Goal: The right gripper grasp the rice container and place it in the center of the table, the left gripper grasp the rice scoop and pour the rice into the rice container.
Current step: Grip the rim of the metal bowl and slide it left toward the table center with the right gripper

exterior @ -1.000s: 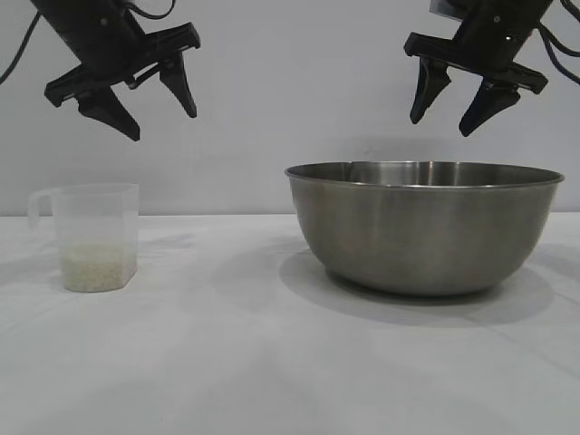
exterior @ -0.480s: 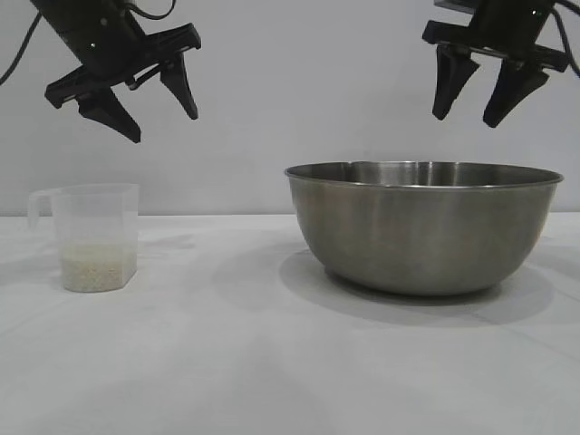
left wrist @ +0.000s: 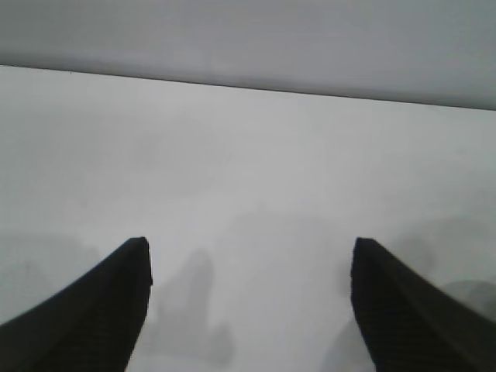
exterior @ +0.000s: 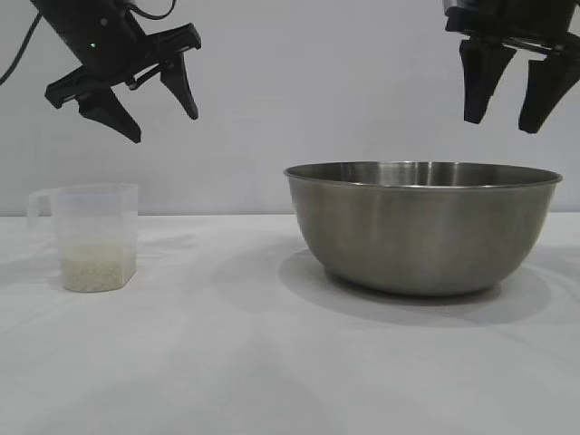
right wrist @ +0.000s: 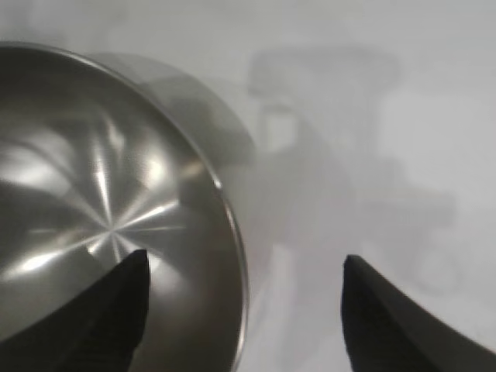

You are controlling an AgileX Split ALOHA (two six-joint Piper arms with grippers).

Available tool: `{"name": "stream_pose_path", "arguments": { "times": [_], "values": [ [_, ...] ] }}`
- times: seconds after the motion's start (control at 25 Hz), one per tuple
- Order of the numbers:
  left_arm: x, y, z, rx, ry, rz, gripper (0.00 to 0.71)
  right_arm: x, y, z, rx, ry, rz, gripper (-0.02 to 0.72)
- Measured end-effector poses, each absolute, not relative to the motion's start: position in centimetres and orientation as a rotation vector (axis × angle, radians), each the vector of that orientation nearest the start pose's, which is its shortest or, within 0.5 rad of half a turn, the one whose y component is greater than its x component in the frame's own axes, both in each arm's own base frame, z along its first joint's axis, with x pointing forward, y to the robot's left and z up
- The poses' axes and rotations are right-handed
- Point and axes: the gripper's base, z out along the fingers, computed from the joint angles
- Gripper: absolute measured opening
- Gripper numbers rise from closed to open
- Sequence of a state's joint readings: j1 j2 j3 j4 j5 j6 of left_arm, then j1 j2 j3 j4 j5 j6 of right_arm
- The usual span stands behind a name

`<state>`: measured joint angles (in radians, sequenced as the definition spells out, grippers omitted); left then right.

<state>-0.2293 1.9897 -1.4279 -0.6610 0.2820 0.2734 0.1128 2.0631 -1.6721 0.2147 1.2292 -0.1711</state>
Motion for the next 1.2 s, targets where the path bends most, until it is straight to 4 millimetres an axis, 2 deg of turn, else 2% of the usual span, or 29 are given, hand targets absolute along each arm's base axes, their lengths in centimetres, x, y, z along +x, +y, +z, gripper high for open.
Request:
{"name": "stream_pose_path", "arguments": {
  "times": [0.16, 0.32, 0.44, 0.56, 0.68, 0.84, 1.2],
  "values": [
    [43.6, -11.8, 21.2, -0.068, 2.308, -0.506, 0.475, 41.2, 6.8, 19.8, -0.309, 3.097, 0.363, 0.478],
    [43.6, -11.8, 21.2, -0.067, 2.309, -0.507, 0.475, 41.8, 7.1, 17.4, -0.285, 3.126, 0.406, 0.478],
    [43.6, -11.8, 21.2, -0.067, 2.309, -0.507, 0.475, 42.0, 7.2, 16.0, -0.282, 3.148, 0.428, 0.303],
    [43.6, -11.8, 21.2, -0.067, 2.309, -0.507, 0.475, 42.0, 7.3, 15.7, -0.280, 3.150, 0.436, 0.098],
    [43.6, -11.8, 21.2, -0.067, 2.309, -0.507, 0.475, 41.9, 7.3, 15.8, -0.290, 3.157, 0.442, 0.000],
    [43.6, -11.8, 21.2, -0.067, 2.309, -0.507, 0.475, 41.7, 8.5, 15.8, -0.337, 3.161, 0.440, 0.000],
    [43.6, -11.8, 21.2, -0.067, 2.309, -0.507, 0.475, 40.2, 14.0, 15.8, -0.533, 3.150, 0.472, 0.000]
  ]
}}
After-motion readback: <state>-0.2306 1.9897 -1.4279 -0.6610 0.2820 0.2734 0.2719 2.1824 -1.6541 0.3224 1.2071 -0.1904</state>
